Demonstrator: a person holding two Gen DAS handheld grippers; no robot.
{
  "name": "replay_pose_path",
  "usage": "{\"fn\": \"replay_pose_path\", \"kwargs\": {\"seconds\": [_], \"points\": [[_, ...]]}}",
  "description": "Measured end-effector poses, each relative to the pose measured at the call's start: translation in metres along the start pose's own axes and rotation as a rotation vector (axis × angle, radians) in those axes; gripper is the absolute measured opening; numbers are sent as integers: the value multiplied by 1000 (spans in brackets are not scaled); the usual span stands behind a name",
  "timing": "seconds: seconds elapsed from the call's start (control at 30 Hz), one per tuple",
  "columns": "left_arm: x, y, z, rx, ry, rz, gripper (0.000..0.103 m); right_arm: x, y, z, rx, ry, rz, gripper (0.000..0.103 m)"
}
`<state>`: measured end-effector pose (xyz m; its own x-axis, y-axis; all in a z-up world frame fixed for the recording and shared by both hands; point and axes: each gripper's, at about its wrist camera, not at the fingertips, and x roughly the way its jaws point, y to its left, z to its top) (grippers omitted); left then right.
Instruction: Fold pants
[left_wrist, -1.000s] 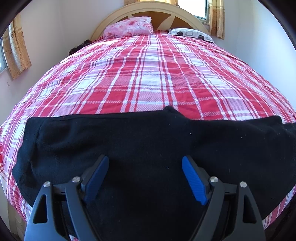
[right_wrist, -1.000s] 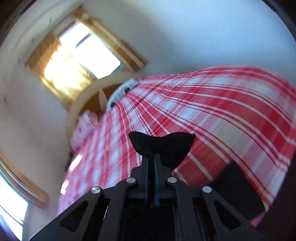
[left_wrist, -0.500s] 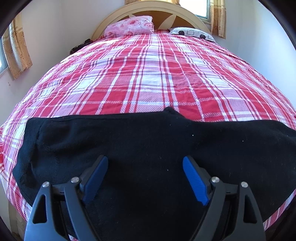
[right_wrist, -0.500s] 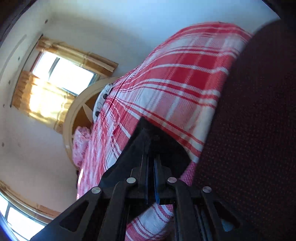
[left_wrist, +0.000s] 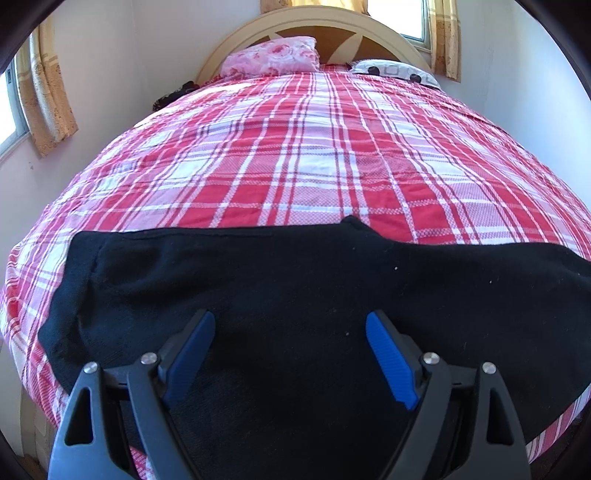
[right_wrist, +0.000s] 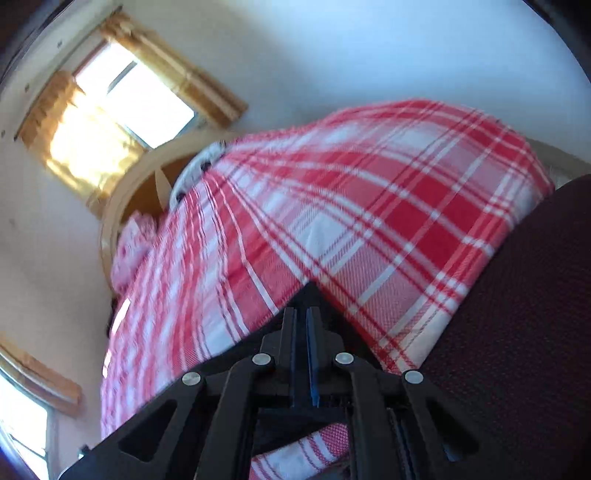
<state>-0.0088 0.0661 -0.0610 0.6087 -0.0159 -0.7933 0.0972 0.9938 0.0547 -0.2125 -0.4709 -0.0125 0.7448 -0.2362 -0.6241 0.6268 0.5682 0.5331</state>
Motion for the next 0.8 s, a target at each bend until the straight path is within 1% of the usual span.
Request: {"fn": "replay_pose_path", "kwargs": {"seconds": [0.1,0.17,0.33,0.43,0.5,0.53,0.57,0.7,0.73,0.8], "points": [[-2,3,-4,1,3,2,87,28,4,-10,-38,57,-51,6],[-2,4,-5,5,5,9,87,40,-1,-16,-37,80,-41,6],[0,3,-4,-9,16,12,87,54,-4,-19,-40,115,-26,6],[0,3,-4,-7,16,14,87,49,-8,-17,-30,99,-8,6],[0,3,-4,-8,18,13,87,35,-11,-14,-18,29,11,6],[0,3,-4,-9,19,13,87,30,-13,-11,-18,10,16,6],[0,3,-4,-10,20,14,88,26,-15,-11,-24,3,20,7],[0,2,-4,-6,19,22,88,35,-10,-15,-91,33,-4,8],[0,2,-4,-5,19,23,88,37,-8,-17,-113,41,-12,9],[0,2,-4,-6,20,22,88,41,-5,-22,-152,52,-19,24]]}}
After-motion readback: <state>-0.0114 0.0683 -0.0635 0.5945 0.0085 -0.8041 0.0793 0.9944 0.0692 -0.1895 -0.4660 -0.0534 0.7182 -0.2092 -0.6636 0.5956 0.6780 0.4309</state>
